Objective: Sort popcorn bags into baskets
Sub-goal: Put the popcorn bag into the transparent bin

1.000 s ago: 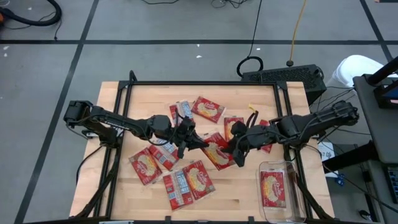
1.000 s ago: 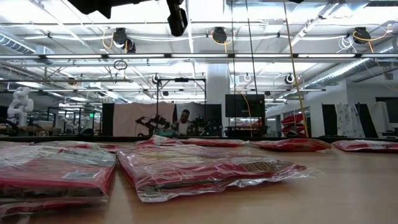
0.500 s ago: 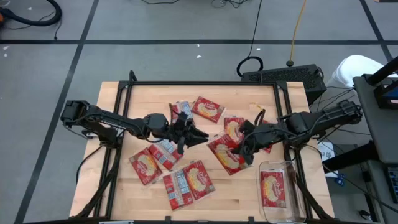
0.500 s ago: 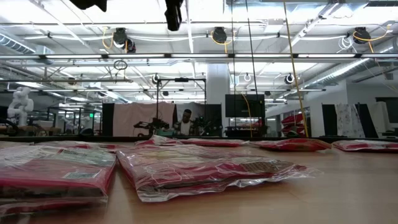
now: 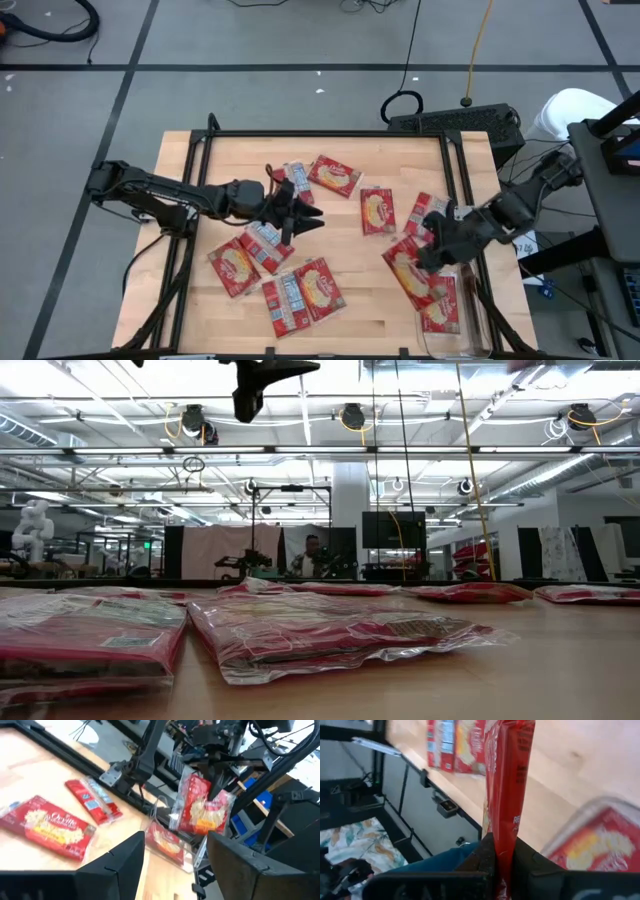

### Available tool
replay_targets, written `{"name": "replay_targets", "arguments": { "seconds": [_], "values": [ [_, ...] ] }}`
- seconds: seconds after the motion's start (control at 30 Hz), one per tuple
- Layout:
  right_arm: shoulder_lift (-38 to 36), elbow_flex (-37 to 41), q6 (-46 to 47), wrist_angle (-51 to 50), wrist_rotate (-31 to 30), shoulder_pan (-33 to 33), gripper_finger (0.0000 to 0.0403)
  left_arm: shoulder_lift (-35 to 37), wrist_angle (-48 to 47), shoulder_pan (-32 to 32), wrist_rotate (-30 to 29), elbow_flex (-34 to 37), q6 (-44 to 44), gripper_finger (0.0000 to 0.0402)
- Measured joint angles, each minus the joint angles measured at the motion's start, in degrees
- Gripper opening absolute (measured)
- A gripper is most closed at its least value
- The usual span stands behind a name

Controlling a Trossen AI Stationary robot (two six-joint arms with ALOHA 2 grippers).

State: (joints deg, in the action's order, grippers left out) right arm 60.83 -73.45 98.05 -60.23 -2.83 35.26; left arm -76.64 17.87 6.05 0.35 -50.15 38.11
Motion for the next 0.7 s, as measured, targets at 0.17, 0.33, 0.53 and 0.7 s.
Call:
{"name": "replay_targets", "arguments": {
  "seconds": [0.17,0.33,0.53,0.7],
  "values": [
    [-1.1,0.0,9.3,-2.1,-1.6,5.9,0.0010,0.0,-1.6,1.0,0.2,0.0,1.1,0.0192],
    [-1.5,0.0,15.9,-4.6,-3.4,10.7,0.0011,0.0,-5.2,1.2,0.2,0.0,2.1,0.0181],
    [-1.5,0.0,22.2,-8.4,-3.4,15.4,0.0011,0.0,-6.2,1.5,2.2,0.0,3.9,0.0173],
    [-1.0,0.0,26.9,-12.9,-3.2,18.9,0.0011,0.0,-6.2,1.9,2.2,0.0,3.8,0.0167]
  ]
}}
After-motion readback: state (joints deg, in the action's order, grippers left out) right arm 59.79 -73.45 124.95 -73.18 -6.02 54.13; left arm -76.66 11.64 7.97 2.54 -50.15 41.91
